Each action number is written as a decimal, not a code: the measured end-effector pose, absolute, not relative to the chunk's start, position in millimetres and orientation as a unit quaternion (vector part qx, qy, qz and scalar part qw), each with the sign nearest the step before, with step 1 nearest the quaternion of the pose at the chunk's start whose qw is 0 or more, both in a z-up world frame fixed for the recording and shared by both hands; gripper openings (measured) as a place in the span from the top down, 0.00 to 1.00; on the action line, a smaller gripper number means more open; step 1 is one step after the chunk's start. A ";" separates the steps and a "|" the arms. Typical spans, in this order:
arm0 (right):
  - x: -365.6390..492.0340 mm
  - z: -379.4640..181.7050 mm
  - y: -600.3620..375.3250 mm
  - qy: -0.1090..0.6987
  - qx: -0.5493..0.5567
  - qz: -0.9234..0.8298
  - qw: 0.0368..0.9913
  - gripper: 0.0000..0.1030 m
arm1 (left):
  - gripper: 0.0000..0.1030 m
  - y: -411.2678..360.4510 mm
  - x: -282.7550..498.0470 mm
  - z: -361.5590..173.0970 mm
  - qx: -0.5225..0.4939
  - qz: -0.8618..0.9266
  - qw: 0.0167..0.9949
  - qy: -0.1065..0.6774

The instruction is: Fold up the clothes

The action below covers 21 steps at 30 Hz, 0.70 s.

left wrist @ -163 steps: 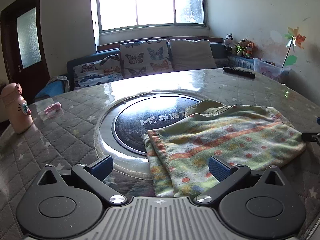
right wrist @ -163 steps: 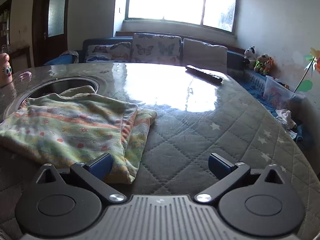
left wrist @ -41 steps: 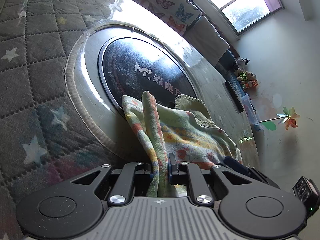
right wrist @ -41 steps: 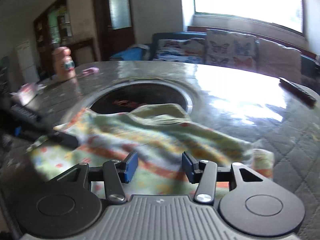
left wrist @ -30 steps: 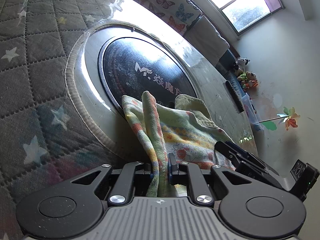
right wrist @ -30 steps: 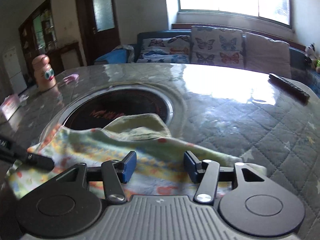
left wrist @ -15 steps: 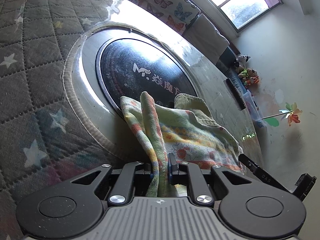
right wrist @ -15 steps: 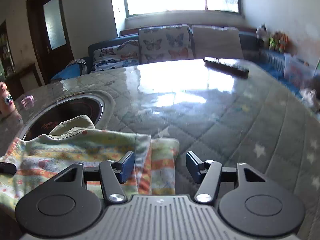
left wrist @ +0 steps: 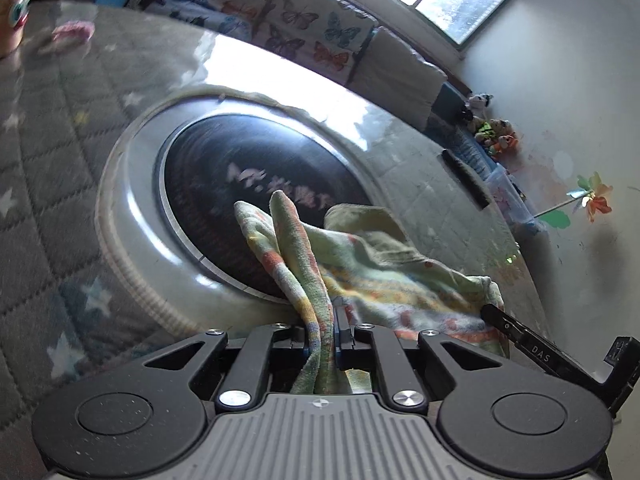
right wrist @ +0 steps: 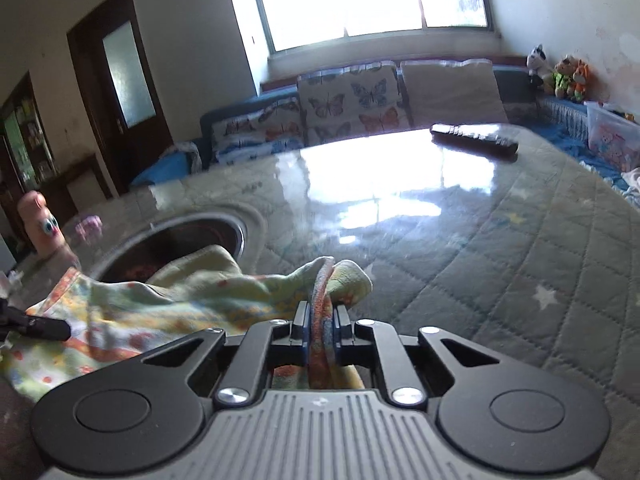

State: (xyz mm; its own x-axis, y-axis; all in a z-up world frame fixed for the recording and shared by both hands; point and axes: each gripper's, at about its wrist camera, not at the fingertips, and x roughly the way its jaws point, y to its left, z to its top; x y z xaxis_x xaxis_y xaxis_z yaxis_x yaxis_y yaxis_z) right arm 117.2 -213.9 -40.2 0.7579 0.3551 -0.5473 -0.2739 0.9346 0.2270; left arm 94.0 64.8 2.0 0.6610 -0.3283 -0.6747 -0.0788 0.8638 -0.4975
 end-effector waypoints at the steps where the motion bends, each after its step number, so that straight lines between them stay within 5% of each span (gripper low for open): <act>1: 112.8 -35.5 -217.5 0.297 0.071 0.168 0.937 0.91 | 0.90 60.6 96.2 7.5 -0.244 -0.077 0.879 0.401; 21: 98.2 20.4 -305.0 0.220 0.064 0.045 0.972 0.91 | 0.90 -66.9 172.6 52.2 -0.127 -0.184 0.898 0.380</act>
